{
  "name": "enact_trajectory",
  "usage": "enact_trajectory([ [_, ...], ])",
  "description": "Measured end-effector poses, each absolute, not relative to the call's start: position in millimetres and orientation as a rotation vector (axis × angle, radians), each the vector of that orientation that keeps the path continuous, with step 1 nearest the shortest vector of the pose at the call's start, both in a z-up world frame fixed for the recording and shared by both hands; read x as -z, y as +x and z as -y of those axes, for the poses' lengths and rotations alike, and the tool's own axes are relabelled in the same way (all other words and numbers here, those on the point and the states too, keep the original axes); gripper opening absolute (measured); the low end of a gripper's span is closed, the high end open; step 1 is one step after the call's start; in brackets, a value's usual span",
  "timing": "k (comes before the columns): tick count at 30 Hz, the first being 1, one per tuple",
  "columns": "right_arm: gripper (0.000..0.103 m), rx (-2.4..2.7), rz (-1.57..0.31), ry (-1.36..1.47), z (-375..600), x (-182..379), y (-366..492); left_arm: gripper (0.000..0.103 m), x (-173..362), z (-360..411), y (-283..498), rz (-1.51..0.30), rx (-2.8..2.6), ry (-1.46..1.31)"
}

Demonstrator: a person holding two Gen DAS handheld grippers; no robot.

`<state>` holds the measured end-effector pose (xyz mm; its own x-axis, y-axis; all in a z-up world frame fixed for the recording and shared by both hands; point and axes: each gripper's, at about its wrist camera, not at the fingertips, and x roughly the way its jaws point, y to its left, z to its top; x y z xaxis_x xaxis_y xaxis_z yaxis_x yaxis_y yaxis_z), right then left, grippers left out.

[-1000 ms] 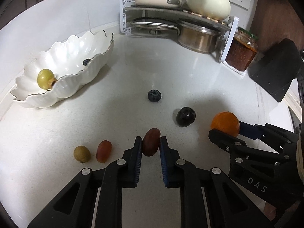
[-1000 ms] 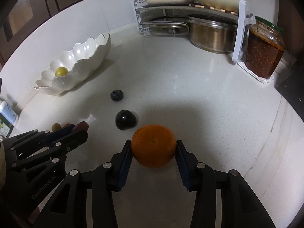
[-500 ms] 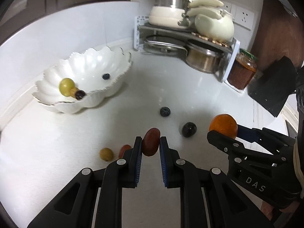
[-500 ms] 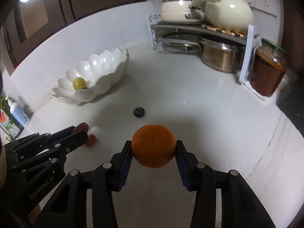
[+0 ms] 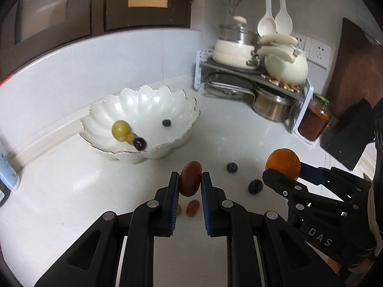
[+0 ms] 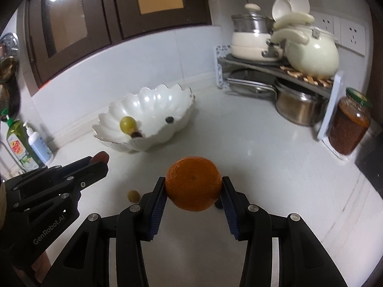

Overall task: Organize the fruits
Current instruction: 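Carry the red date and orange in both tools over the white bowl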

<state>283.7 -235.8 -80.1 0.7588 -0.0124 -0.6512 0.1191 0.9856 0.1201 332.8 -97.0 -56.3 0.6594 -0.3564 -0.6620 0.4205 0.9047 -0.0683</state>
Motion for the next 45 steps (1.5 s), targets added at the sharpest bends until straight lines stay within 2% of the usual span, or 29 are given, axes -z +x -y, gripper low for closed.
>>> enact_trajectory([
  [17,0.046,0.024,-0.58,0.106,210,39,297,0.019,21,71,341,-0.61,0.387,0.06],
  [45,0.046,-0.036,-0.545,0.091,195,13,370,0.019,-7,54,398,-0.546,0.303,0.053],
])
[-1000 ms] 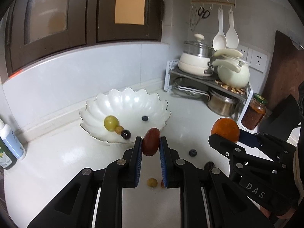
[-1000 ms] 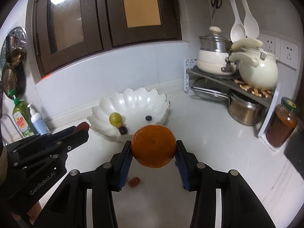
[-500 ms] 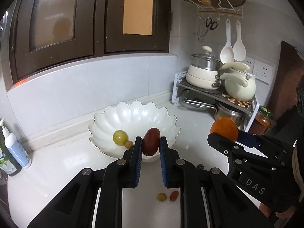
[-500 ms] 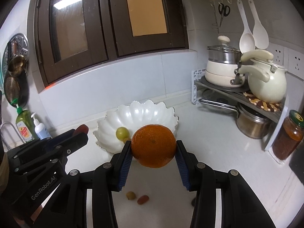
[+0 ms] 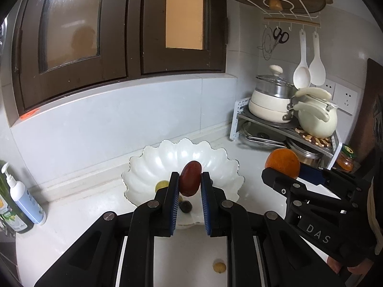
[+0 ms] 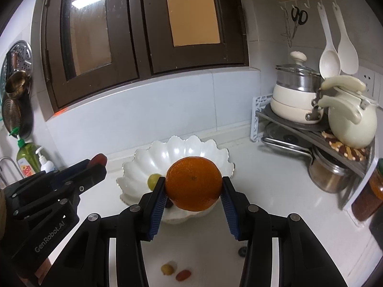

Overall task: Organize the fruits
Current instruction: 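Carry the red date and orange in both tools over the white bowl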

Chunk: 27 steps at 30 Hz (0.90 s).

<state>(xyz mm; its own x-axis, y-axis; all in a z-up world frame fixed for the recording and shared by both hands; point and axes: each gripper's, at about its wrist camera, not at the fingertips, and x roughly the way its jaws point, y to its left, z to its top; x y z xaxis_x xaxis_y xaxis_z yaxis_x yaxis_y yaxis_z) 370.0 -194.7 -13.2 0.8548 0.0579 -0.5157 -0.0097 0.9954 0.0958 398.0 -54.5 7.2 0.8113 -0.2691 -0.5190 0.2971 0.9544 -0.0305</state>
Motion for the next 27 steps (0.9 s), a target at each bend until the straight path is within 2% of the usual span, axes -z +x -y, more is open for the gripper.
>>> enact_trajectory([
  [17,0.046,-0.042,-0.625,0.067,197,18,436,0.019,-8,50,448,-0.587,0.251,0.075],
  [27,0.046,-0.029,-0.691,0.021,188,36,473,0.019,21,43,488,-0.686,0.214,0.089],
])
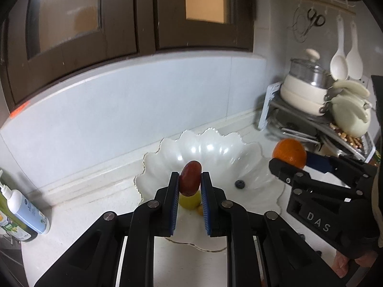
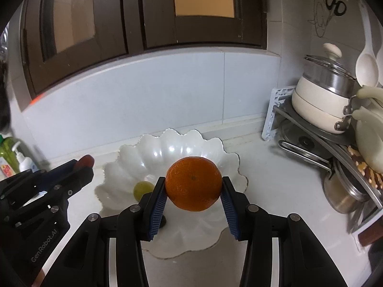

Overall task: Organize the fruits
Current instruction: 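Carry the red date and orange in both tools over the white bowl, then open both tools to drop the date and orange into the bowl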

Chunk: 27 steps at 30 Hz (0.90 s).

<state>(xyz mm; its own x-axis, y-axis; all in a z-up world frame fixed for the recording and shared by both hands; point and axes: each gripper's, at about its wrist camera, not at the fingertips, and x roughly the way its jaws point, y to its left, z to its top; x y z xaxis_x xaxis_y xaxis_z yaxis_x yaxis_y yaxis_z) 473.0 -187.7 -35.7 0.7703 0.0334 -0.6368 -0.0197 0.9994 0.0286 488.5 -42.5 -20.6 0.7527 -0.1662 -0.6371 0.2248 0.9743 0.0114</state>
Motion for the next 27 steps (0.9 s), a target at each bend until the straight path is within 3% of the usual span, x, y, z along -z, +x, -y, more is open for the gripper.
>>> enact_trajectory([
  [27,0.046,-0.01,-0.907,-0.069,178,97,526,0.019,97,42,538,-0.947,0.189,0.105],
])
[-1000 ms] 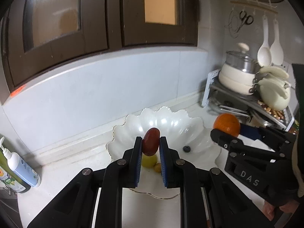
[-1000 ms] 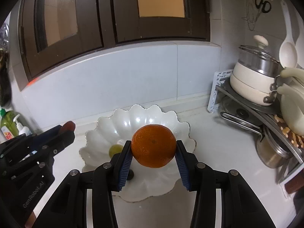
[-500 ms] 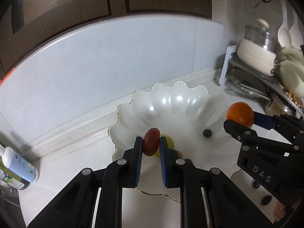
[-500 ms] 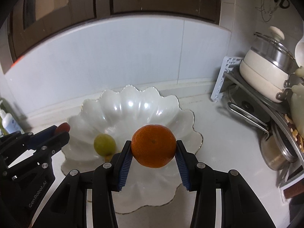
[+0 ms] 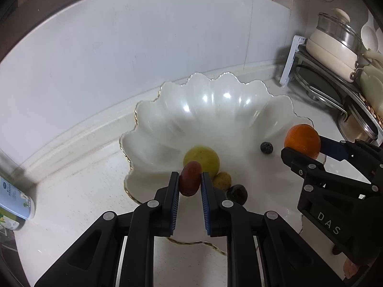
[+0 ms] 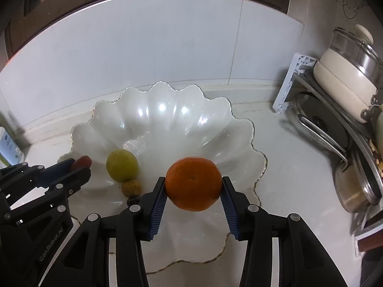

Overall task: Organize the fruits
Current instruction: 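Open both tools to drop the date and orange into the bowl, then move both open tools back toward the remaining fruits on the counter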

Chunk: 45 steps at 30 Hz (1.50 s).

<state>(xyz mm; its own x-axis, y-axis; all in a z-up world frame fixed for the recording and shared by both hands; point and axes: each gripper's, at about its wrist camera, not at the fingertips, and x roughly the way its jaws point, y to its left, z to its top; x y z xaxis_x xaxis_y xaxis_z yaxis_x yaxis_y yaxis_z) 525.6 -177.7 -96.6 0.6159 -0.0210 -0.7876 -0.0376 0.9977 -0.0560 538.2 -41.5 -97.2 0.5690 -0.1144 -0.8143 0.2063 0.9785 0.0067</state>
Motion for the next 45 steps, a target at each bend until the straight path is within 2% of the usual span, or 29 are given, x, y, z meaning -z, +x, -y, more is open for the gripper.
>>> enact_trajectory([
  [4,0.046,-0.016,-0.92,-0.064,179,99,527,0.021,100,43,540,-0.962,0.186,0.1],
  [5,0.047,-0.016,-0.922,-0.066,179,100,528,0.025,100,43,541,-0.968,0.184,0.099],
  [7,0.047,-0.022,-0.932,-0.065,180,101,528,0.038,101,43,541,-0.97,0.185,0.093],
  [8,0.048,-0.021,-0.936,-0.06,181,102,528,0.039,100,42,540,-0.969,0.184,0.091],
  [12,0.058,-0.016,-0.918,-0.055,183,98,526,0.043,99,41,539,-0.963,0.172,0.102],
  [45,0.058,0.02,-0.66,-0.056,198,10,409,0.048,-2,37,432,-0.695,0.2,0.075],
])
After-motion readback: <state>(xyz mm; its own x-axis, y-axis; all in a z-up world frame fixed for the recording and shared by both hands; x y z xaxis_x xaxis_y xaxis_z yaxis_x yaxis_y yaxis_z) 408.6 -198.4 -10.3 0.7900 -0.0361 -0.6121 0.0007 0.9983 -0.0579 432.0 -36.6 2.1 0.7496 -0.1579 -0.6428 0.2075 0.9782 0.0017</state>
